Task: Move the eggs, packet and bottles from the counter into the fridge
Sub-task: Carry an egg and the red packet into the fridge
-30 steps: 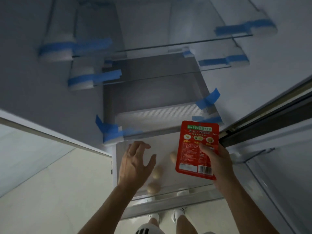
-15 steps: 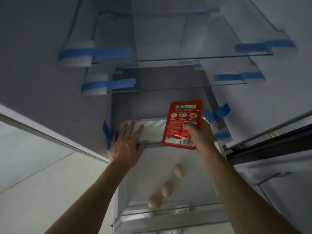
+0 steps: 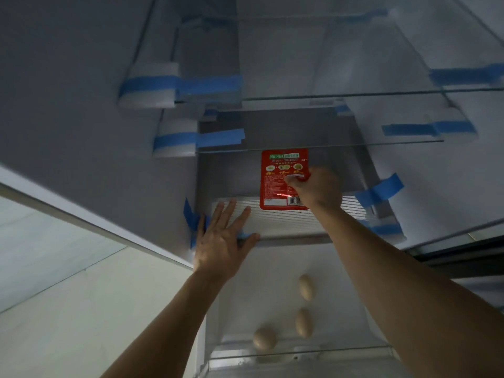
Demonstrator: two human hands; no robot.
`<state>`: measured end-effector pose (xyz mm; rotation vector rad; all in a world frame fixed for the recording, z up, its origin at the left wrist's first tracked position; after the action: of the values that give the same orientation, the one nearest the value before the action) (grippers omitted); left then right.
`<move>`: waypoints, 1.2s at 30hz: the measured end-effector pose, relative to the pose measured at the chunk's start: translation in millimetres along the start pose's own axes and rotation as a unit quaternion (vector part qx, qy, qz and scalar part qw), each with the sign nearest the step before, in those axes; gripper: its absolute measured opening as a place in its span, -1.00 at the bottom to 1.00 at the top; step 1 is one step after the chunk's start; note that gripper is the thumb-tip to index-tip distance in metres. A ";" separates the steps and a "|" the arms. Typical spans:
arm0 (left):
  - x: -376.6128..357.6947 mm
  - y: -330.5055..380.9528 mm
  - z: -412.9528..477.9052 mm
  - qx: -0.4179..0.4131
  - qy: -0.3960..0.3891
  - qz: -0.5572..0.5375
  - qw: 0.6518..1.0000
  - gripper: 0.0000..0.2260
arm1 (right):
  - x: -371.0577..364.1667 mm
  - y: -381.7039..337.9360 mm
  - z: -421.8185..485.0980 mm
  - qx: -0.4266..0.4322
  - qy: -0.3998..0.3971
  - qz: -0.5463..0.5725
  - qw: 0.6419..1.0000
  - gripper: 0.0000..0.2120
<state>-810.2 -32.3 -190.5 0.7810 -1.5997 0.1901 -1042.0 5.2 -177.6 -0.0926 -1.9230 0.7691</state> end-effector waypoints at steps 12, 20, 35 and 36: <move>-7.4 -4.8 0.2 -0.015 0.048 -0.020 0.999 -0.33 | 11.3 6.4 4.3 0.042 0.049 -0.082 0.995 -0.43; 7.8 1.2 -27.7 -0.057 0.083 -0.070 0.992 -0.37 | 54.4 34.6 -79.0 0.125 0.094 -0.116 0.981 -0.62; -75.1 71.4 -172.9 -0.148 0.015 0.013 0.989 -0.37 | 35.1 193.0 -223.4 0.227 -0.003 -0.186 0.956 -0.43; -80.5 75.2 -179.5 -0.145 0.014 0.020 0.989 -0.36 | 33.6 203.1 -229.0 0.233 -0.007 -0.195 0.953 -0.44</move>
<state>-708.4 151.4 -205.3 0.5194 -1.5721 -0.0047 -919.9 287.1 -199.0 0.5675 -1.6509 0.9249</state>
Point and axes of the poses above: each hand's wrist, its own z-axis towards the middle knuckle, its own x-axis out of the back of the hand, y = z × x, the point moved 1 cm from there along z, towards the middle knuckle, and after that the axes turned 14 degrees about -x, right-handed, at the moved point
